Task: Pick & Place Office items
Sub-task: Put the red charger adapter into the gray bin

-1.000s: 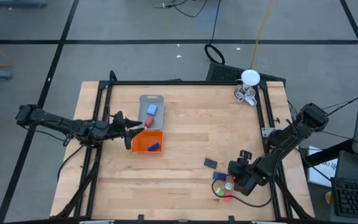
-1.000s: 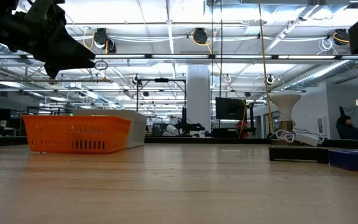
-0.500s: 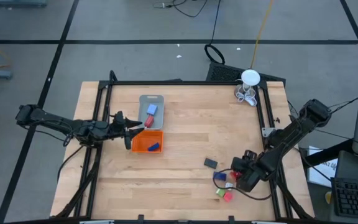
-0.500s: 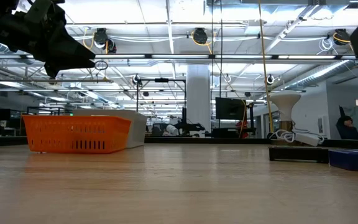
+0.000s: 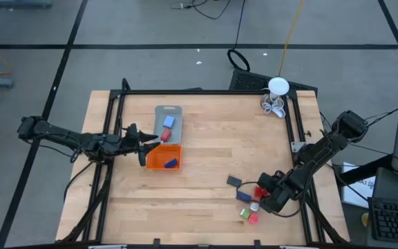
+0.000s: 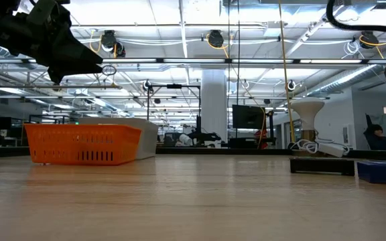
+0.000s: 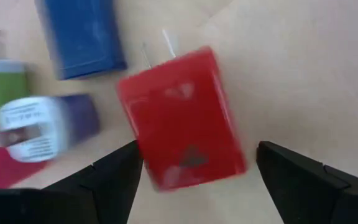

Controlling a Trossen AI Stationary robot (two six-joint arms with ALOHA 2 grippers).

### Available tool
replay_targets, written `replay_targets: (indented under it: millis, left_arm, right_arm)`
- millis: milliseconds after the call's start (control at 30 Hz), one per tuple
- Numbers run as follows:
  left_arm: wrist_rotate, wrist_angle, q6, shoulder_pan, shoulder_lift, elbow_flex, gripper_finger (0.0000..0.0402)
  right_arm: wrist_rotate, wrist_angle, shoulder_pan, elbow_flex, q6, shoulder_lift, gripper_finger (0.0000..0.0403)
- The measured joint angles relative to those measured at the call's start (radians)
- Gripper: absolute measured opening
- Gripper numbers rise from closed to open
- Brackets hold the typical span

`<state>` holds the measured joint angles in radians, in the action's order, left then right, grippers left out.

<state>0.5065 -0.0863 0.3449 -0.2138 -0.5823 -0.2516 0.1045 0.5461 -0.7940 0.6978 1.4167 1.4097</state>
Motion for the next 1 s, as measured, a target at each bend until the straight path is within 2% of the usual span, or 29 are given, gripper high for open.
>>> replay_targets:
  millis: [167, 367, 533, 633, 1000]
  left_arm:
    - [0.000, 0.000, 0.000, 0.000, 0.000, 0.000, 0.0157]
    - [0.000, 0.000, 0.000, 0.000, 0.000, 0.000, 0.0157]
    - [0.000, 0.000, 0.000, 0.000, 0.000, 0.000, 0.0157]
    - [0.000, 0.000, 0.000, 0.000, 0.000, 0.000, 0.0157]
    - [0.000, 0.000, 0.000, 0.000, 0.000, 0.000, 0.0157]
  right_arm:
    - [0.015, -0.024, 0.000, -0.032, -0.057, 0.002, 0.0306]
    - [0.017, -0.018, 0.000, -0.033, -0.253, 0.002, 0.0301]
    - [-0.023, -0.011, 0.000, -0.033, -0.437, 0.003, 0.0292]
    - [-0.003, 0.015, 0.000, -0.034, -0.539, 0.003, 0.0285]
    - [0.053, 0.117, 0.002, -0.035, -0.598, 0.005, 0.0271]
